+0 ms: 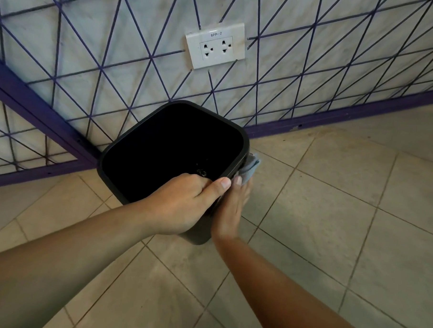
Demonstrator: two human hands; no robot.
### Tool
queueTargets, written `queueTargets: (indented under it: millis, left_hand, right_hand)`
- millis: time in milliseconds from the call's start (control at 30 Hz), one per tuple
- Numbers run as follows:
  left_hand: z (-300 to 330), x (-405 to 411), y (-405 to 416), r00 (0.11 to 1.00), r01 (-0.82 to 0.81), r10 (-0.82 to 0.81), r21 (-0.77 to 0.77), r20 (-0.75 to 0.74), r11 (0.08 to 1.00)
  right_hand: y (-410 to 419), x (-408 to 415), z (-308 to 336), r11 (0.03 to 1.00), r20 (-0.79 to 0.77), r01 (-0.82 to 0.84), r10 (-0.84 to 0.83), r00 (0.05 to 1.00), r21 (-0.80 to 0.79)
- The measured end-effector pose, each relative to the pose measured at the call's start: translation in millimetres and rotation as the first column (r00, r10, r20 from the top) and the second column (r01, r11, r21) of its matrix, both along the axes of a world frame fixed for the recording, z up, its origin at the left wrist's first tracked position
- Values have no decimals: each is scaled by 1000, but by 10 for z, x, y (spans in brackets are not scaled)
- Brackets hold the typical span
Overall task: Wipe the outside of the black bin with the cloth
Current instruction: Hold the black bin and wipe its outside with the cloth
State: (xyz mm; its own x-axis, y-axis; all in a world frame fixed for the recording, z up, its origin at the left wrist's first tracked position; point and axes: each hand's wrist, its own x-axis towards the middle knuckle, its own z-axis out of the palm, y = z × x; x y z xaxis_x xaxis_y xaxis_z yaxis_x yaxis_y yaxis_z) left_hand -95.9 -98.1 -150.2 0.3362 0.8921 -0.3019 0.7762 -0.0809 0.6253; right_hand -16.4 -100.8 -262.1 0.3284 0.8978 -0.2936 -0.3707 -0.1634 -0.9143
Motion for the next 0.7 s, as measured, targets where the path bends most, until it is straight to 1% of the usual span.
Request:
queueTargets:
  millis: [67, 100, 167, 233, 300, 367, 400, 500, 533, 600, 667, 700]
  left_hand:
    - [-5, -8, 3, 999, -12, 12, 4, -35, 1000]
    - [-5, -9, 7, 999, -15, 15, -4, -31, 1000]
    - [-2, 2, 11, 1000, -7, 7, -27, 18, 1000]
    - [6, 13, 9, 999, 2, 0, -31, 38, 1000]
    - [-2, 15, 9, 1000, -6, 6, -10, 16, 1000]
    - [-3, 16, 20, 1000, -17, 17, -3, -4, 1000]
    - [-3, 20, 24, 1000, -18, 18, -9, -1, 1000]
    - [-5, 25, 22, 1000, -5, 5, -17, 30, 1000]
    - [-6, 21, 19, 999, -2, 2, -15, 33, 1000]
    - [-13, 19, 21, 1000, -6, 6, -9, 19, 1000]
    - [-15, 15, 40, 1000, -19, 19, -5, -3, 1000]
    - [-18, 14, 45, 1000, -21, 21, -9, -2, 1000]
  right_hand:
    - [202, 108, -16, 997, -68, 36, -40, 997, -63]
    - [239, 108, 31, 998, -59, 30, -34, 998, -61]
    - [111, 22, 181, 1000, 26, -2, 2, 1000, 12]
    - [-30, -40, 188, 996, 47, -21, 17, 999, 81]
    - [21, 33, 90, 997, 57, -11, 6, 998, 76]
    - [166, 126, 53, 999, 23, 14, -14, 1000, 41]
    - [187, 131, 87, 999, 25, -2, 2, 1000, 33]
    - [16, 34, 197, 990, 82, -46, 36, 996, 134]
    - [-33, 18, 202, 989, 88, -44, 32, 996, 139]
    - [15, 60, 143, 995, 77, -13, 6, 997, 97]
    - [168, 142, 123, 1000, 7, 25, -25, 1000, 17]
    - [214, 158, 142, 1000, -22, 19, -19, 1000, 3]
